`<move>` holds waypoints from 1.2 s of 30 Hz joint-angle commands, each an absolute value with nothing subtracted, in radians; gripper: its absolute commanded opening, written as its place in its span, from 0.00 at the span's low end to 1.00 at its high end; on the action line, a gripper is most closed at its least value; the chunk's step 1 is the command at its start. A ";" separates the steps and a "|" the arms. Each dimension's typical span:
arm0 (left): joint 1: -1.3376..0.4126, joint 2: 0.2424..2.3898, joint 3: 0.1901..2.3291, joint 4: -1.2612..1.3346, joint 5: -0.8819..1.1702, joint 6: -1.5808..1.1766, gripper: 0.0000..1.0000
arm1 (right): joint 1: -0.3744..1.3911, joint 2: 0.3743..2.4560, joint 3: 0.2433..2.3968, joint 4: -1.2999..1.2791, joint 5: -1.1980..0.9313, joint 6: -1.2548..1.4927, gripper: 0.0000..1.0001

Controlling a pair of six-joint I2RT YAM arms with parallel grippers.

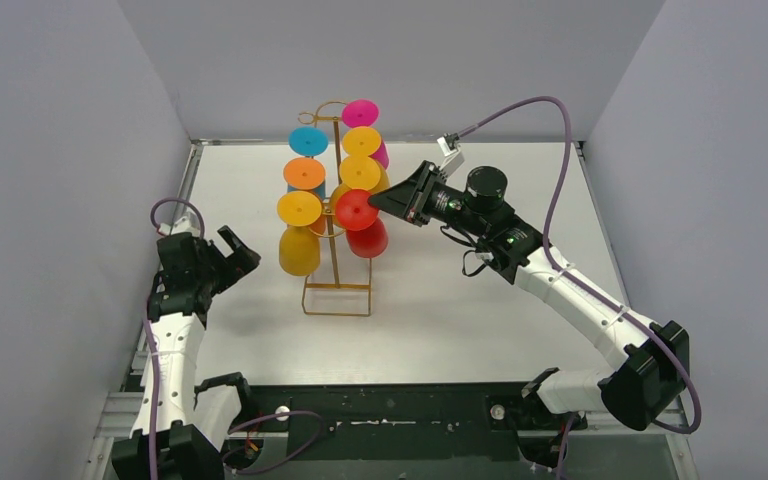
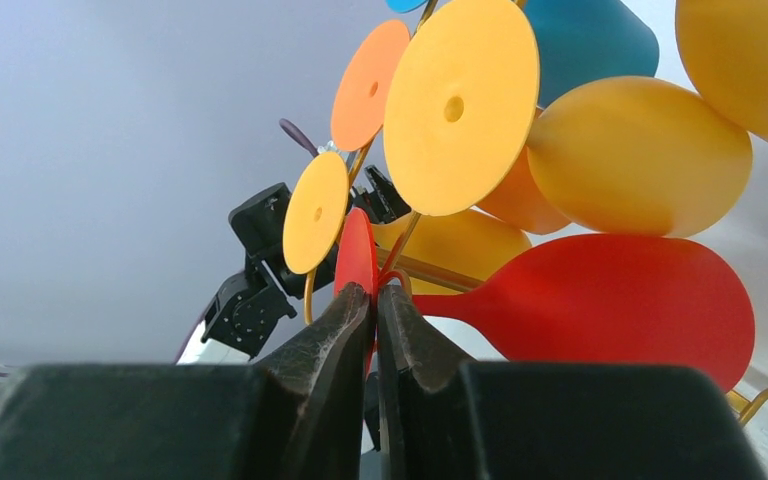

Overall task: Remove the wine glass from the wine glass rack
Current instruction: Pick up the wine glass from the wine rack.

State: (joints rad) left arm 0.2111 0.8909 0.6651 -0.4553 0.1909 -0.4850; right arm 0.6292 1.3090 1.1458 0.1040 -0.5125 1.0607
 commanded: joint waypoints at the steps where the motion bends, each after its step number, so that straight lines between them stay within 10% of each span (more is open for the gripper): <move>1: 0.215 0.874 0.719 -0.479 0.189 -0.470 0.97 | 0.630 1.283 1.184 0.145 -0.506 1.082 0.08; 36: 0.215 0.869 0.769 -0.567 0.084 -0.469 0.97 | 0.538 1.268 1.103 0.279 -0.594 1.293 0.00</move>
State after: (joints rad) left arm 0.2111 0.8902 0.6994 -0.5293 0.1516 -0.4770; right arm 0.5499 1.3056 1.1118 0.2085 -0.5961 1.2778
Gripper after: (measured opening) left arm 0.973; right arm 0.063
